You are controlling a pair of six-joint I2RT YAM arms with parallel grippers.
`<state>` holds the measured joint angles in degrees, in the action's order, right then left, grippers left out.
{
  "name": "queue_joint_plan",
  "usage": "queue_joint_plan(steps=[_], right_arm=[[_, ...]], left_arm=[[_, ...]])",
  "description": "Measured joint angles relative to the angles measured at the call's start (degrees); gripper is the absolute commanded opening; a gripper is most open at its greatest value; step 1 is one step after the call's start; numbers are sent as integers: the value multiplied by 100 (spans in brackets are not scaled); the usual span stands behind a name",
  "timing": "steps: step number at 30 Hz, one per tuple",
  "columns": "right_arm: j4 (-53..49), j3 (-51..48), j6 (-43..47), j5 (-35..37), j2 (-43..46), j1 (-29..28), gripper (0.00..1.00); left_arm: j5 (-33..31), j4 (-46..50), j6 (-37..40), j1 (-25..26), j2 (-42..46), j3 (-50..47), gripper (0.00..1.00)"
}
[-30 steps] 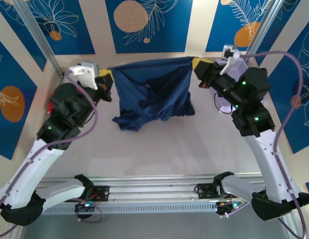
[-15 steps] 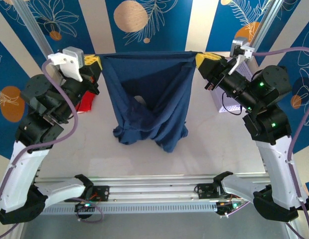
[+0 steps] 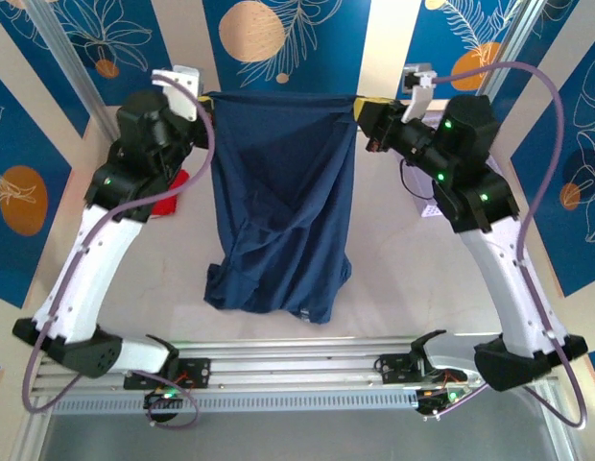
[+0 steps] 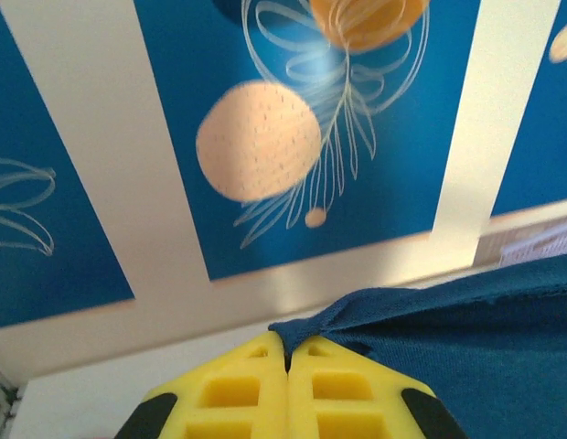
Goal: Fold the inside-out t-shirt
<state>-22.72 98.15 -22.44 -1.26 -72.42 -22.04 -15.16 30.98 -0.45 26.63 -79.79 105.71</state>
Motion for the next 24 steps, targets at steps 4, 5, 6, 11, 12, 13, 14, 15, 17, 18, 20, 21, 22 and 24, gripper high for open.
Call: queue_joint_plan(steps=[4,5,6,11,12,13,14,15,17,18,20,21,22,24], right_arm=[[-181,-11,-4,144,-245,111,0],[-186,-66,-7,175,-256,136,0],[-177,-170,-26,199,-254,168,0],[-63,-1110,-184,260,-302,457,0],[-39,-1351,-236,267,-382,553,0],[-28,-1528,-273,278,-468,629,0],[-7,-1700,-313,284,-608,737,0],[13,-1827,-352,284,-774,844,0],[44,-1969,-415,293,-1110,1047,0],[61,-2017,-437,293,-1266,1152,0],[111,-2103,-472,295,-1497,1331,0],[129,-2151,-481,295,-1576,1408,0],[151,-2192,-483,297,-1622,1475,0],[195,-2253,-496,289,-1690,1611,0]], left_arm=[[339,129,-205,-33,-293,26,0],[448,87,-280,-33,-295,-98,0],[564,-20,-382,-37,-284,-321,0],[1084,-496,-868,-46,-804,-1283,0],[1193,-564,-957,-46,-1163,-1294,0],[1266,-649,-1008,-44,-1460,-1285,0],[1335,-669,-1064,-46,-1869,-1200,0],[1373,-656,-1110,-46,-2295,-1049,6],[1408,-584,-1117,-50,-3071,-640,21],[1421,-557,-1117,-55,-3370,-479,31],[1515,-514,-1180,-59,-3626,-446,45],[1598,-518,-1252,-61,-3617,-581,50],[1727,-654,-1327,-63,-3508,-817,53],[2052,-968,-1534,-61,-3154,-1502,55]])
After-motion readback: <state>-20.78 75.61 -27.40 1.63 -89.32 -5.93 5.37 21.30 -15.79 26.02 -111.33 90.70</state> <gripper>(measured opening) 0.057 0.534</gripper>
